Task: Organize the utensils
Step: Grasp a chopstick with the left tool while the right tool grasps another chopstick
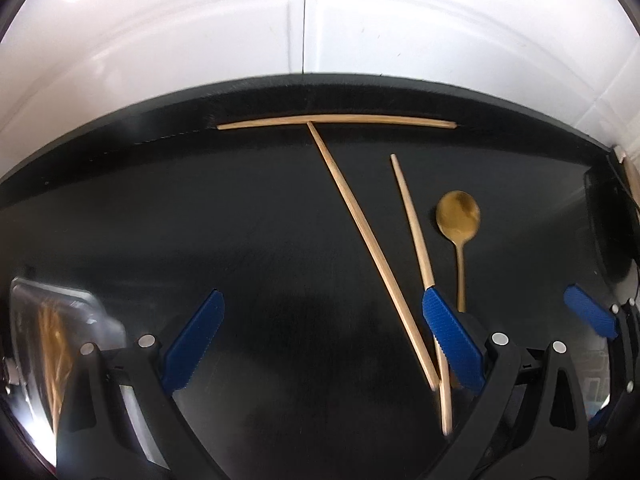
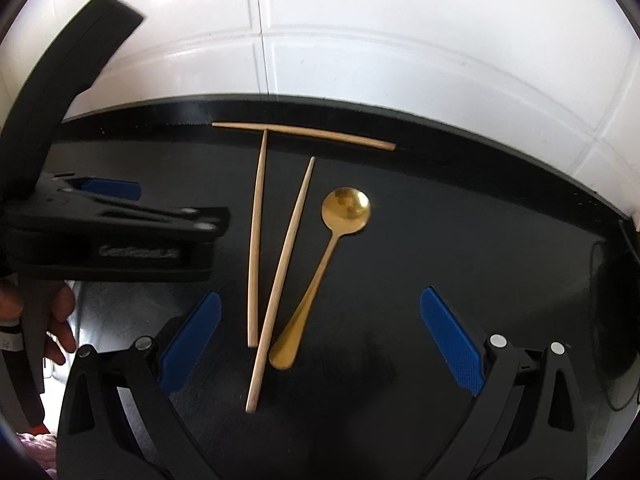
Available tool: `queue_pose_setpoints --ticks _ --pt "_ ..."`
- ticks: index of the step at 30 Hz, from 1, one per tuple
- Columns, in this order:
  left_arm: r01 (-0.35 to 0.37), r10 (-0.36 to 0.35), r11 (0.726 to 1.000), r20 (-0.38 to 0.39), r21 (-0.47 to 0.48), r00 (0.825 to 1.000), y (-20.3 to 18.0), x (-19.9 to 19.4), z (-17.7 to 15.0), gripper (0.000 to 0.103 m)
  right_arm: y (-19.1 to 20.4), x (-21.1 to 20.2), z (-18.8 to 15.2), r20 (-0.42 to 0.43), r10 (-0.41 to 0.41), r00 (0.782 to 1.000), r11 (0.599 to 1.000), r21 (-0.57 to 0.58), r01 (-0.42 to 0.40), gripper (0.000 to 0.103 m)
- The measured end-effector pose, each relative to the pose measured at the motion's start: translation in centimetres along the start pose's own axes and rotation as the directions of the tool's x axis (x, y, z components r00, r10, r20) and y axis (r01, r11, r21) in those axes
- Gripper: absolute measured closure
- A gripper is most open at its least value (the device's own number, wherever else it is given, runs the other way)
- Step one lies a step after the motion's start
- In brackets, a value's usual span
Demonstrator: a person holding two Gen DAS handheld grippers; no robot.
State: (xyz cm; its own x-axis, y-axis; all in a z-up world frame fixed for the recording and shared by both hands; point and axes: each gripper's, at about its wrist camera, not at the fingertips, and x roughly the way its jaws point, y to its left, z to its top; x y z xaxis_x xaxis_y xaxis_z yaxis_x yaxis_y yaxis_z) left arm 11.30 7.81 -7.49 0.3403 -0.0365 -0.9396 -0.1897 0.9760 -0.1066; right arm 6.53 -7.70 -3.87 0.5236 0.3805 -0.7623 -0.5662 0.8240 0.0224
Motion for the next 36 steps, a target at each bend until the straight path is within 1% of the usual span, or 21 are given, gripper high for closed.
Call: queue_pose_setpoints --ticks 3,6,7,8,9,10,12,13,15,16,17,20,22,24,26,29,31,34,36 --pt "0.005 -0.005 1.000 -0.034 -0.007 0.999 0.0 2.4 1.2 0.006 0.5 1.7 0.3 -0.003 0.042 0.999 0.999 -0.035 -0.042 0.007" --pt "-0.009 0.009 1.000 -0.050 0.009 0.999 0.0 4.2 1.9 0.006 0.8 3.1 0.7 -0.001 0.105 0.995 0.993 -0.050 -0.104 0.015" --pt "-0.021 0.022 1.000 -0.053 0.015 0.998 0.1 4.7 1.9 0.006 0.8 3.6 0.8 -0.001 0.134 0.991 0.990 -0.045 -0.134 0.015" --pt "-0.029 0.030 0.999 -0.050 0.020 0.998 0.2 5.1 2.0 0.006 0.8 4.0 0.9 -0.004 0.155 0.988 0.987 -0.037 -0.155 0.015" --pt "-0.061 0.062 0.998 -0.032 0.034 0.998 0.3 5.4 2.0 0.006 0.7 4.4 1.0 -0.007 0.169 0.986 0.985 -0.029 -0.169 0.015" --pt "-0.066 0.067 0.997 -0.015 0.045 0.998 0.4 5.5 2.0 0.006 0.7 4.7 1.1 -0.006 0.172 0.985 0.985 -0.024 -0.172 0.015" --pt "-0.059 0.058 0.996 0.008 0.061 0.998 0.6 5.7 2.1 0.005 0.6 5.3 1.1 0.002 0.160 0.987 0.987 -0.027 -0.160 0.016" --pt "-0.058 0.057 0.996 0.015 0.063 0.998 0.8 5.8 2.2 0.005 0.5 5.7 1.1 -0.006 0.162 0.987 0.986 -0.030 -0.162 0.018" --pt "-0.060 0.059 0.997 0.029 0.057 0.998 1.4 6.0 2.4 0.005 0.4 6.4 1.0 -0.030 0.176 0.984 0.984 -0.025 -0.176 0.022" --pt "-0.064 0.062 0.997 0.038 0.049 0.997 1.9 6.1 2.4 0.005 0.4 6.3 1.0 -0.013 0.169 0.986 0.985 -0.033 -0.169 0.024" --pt "-0.066 0.064 0.997 0.045 0.043 0.997 2.3 6.1 2.4 0.005 0.4 6.5 1.1 -0.016 0.169 0.985 0.985 -0.035 -0.170 0.024" --pt "-0.075 0.074 0.997 0.065 0.017 0.995 3.7 6.3 2.3 0.005 0.3 6.1 0.8 -0.004 0.163 0.987 0.985 -0.054 -0.163 0.031" --pt "-0.080 0.080 0.997 0.074 0.005 0.994 4.4 6.4 2.0 0.005 0.6 5.9 0.6 -0.001 0.143 0.990 0.985 -0.094 -0.142 0.041" --pt "-0.084 0.084 0.996 0.088 -0.001 0.993 4.7 6.3 1.5 0.005 1.0 5.9 0.5 0.001 0.123 0.992 0.984 -0.132 -0.122 0.047" --pt "-0.089 0.090 0.996 0.104 -0.012 0.990 4.7 6.4 1.1 0.005 1.5 5.8 0.3 0.005 0.094 0.996 0.980 -0.176 -0.092 0.048" --pt "-0.100 0.104 0.994 0.118 -0.044 0.988 4.6 6.4 0.6 0.005 2.7 5.6 0.1 0.020 0.072 0.997 0.969 -0.239 -0.065 0.049" --pt "-0.105 0.111 0.993 0.128 -0.056 0.985 4.7 6.5 1.0 0.005 3.2 5.5 0.1 0.026 0.062 0.998 0.964 -0.260 -0.053 0.049" --pt "-0.110 0.120 0.991 0.137 -0.078 0.983 4.6 6.8 0.9 0.005 3.7 5.5 0.3 0.014 0.071 0.997 0.968 -0.244 -0.066 0.050" --pt "-0.111 0.124 0.989 0.151 -0.097 0.981 3.9 6.8 0.8 0.005 3.9 5.5 0.6 0.005 0.071 0.997 0.971 -0.231 -0.068 0.050"
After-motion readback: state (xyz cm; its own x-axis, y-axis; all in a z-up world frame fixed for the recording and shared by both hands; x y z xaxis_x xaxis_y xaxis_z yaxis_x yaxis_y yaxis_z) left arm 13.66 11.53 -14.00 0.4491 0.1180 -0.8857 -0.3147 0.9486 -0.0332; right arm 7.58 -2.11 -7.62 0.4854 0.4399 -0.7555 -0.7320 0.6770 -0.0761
